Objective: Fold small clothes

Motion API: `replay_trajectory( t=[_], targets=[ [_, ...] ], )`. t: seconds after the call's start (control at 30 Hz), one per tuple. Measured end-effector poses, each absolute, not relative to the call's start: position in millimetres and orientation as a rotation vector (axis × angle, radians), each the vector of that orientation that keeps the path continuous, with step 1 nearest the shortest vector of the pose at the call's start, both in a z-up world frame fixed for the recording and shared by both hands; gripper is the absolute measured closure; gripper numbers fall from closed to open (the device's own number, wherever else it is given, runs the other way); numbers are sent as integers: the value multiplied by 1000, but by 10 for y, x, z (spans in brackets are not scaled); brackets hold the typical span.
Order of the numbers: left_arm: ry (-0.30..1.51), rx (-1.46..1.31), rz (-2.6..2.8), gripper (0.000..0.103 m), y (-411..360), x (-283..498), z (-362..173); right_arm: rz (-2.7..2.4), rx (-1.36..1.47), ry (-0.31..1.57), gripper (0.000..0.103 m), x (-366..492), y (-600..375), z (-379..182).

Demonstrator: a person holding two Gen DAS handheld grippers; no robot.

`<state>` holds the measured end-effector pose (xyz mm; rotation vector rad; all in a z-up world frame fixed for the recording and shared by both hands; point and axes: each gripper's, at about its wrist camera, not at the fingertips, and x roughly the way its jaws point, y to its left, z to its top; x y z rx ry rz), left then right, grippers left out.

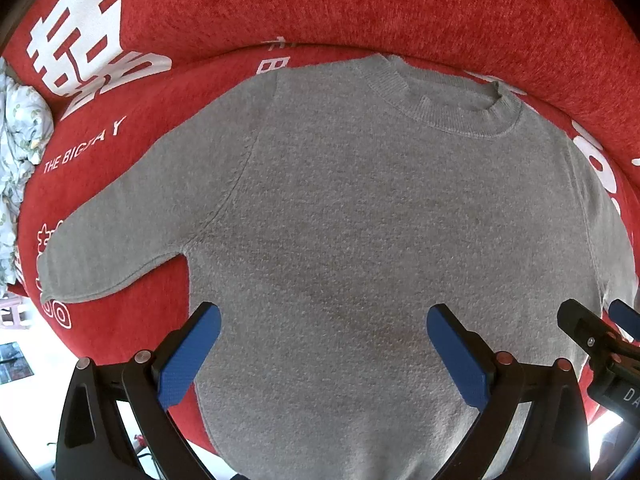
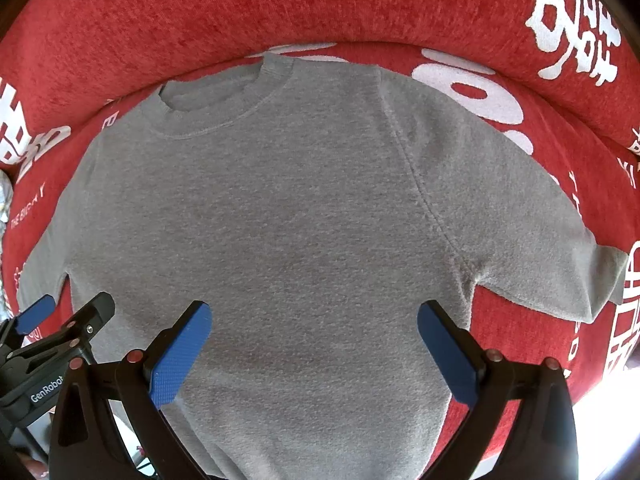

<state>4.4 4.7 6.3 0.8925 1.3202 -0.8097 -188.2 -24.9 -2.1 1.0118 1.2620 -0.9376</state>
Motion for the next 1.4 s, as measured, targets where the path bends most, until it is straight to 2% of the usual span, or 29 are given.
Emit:
replay_trajectory(
  t=[0.53, 1.4],
  targets=[
    [1318, 889, -816, 0, 90, 32, 55, -956, 1000, 1281, 0, -1830, -231, -11],
    [1383, 806, -878, 0, 203, 209, 12, -888, 1016, 1194, 0, -1735, -97, 72]
  ],
)
